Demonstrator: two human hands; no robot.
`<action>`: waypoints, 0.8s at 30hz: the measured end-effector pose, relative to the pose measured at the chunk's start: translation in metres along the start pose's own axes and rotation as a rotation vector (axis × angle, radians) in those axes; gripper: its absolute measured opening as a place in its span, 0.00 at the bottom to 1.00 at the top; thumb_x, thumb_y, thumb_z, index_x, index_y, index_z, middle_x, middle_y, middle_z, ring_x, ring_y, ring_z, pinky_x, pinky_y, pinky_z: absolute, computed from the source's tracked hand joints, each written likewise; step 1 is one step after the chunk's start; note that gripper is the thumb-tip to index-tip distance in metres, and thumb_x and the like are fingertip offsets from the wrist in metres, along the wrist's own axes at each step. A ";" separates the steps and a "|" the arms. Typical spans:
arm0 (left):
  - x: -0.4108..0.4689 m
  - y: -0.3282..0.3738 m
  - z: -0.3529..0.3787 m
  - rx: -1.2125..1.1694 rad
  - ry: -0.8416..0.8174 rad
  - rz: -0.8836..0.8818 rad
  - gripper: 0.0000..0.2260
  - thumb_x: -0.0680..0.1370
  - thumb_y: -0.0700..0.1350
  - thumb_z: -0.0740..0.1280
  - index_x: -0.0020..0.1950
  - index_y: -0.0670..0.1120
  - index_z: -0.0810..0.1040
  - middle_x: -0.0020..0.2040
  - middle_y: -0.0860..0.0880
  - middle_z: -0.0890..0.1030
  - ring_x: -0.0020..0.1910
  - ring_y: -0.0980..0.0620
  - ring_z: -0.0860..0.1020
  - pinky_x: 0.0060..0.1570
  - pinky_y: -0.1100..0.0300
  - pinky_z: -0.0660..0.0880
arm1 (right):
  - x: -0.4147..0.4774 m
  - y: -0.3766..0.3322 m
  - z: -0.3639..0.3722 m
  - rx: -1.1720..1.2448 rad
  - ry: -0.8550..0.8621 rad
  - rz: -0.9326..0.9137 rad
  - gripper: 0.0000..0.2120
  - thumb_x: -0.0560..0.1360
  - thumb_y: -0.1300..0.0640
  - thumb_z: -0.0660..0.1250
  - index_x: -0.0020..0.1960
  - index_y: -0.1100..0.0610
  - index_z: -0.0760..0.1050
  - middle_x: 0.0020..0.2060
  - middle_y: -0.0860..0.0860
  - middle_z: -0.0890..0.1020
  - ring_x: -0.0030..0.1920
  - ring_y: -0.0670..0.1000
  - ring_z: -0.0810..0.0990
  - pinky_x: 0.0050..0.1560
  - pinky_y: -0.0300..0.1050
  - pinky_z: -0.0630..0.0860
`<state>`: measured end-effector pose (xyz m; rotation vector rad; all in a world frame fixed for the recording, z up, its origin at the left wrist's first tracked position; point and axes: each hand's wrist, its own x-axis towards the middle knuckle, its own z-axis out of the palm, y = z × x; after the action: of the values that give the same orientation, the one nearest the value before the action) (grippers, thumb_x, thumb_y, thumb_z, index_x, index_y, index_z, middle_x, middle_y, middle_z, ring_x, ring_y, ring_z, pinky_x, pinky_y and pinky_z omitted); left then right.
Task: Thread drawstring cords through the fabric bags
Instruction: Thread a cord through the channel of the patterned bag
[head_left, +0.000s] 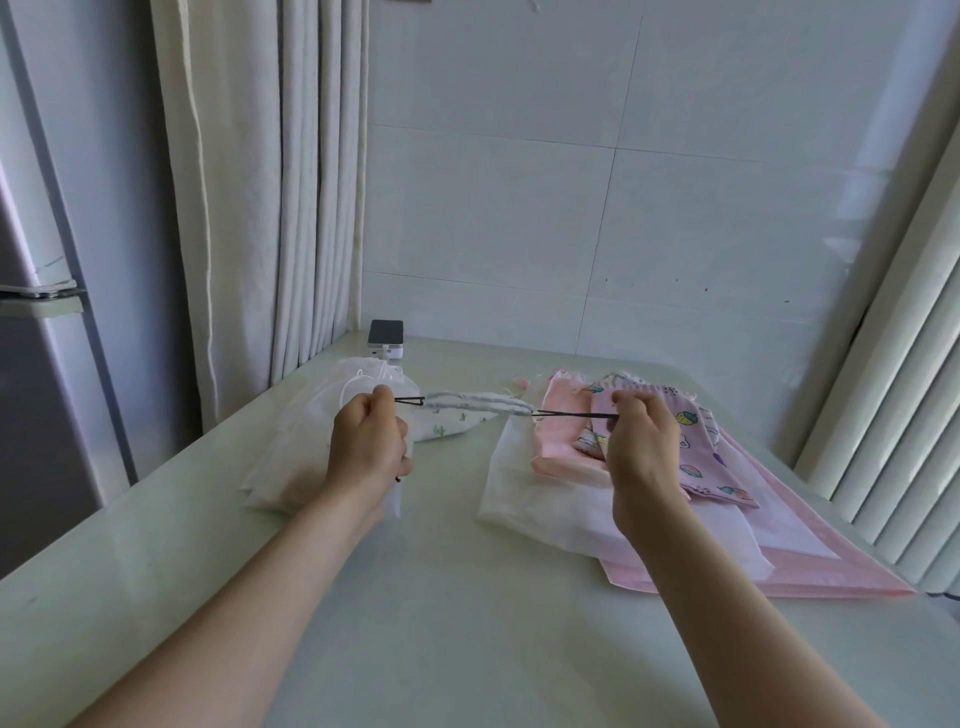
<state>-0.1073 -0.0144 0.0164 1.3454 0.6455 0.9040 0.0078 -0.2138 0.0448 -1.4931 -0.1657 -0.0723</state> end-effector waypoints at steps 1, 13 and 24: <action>-0.001 0.001 0.000 -0.019 0.008 0.006 0.15 0.87 0.47 0.56 0.40 0.47 0.63 0.32 0.49 0.66 0.25 0.52 0.62 0.25 0.59 0.64 | 0.002 0.000 -0.001 0.076 0.034 0.040 0.09 0.82 0.61 0.57 0.53 0.54 0.76 0.42 0.52 0.76 0.37 0.50 0.72 0.36 0.43 0.67; -0.006 0.008 0.001 -0.233 -0.007 0.042 0.12 0.85 0.47 0.67 0.47 0.39 0.77 0.40 0.44 0.78 0.33 0.50 0.82 0.31 0.54 0.82 | -0.005 -0.001 0.002 0.509 -0.093 0.213 0.07 0.81 0.64 0.68 0.56 0.55 0.75 0.35 0.52 0.77 0.29 0.50 0.79 0.27 0.40 0.74; -0.006 0.004 0.007 -0.339 -0.092 0.030 0.15 0.88 0.49 0.58 0.57 0.37 0.73 0.51 0.42 0.84 0.27 0.52 0.75 0.28 0.59 0.76 | -0.002 0.041 0.012 -0.821 -0.388 -0.642 0.06 0.83 0.57 0.63 0.52 0.56 0.78 0.52 0.52 0.74 0.49 0.54 0.75 0.52 0.49 0.74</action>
<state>-0.1056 -0.0232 0.0205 1.0870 0.3815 0.9234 0.0112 -0.1990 0.0048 -2.2047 -1.0247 -0.4048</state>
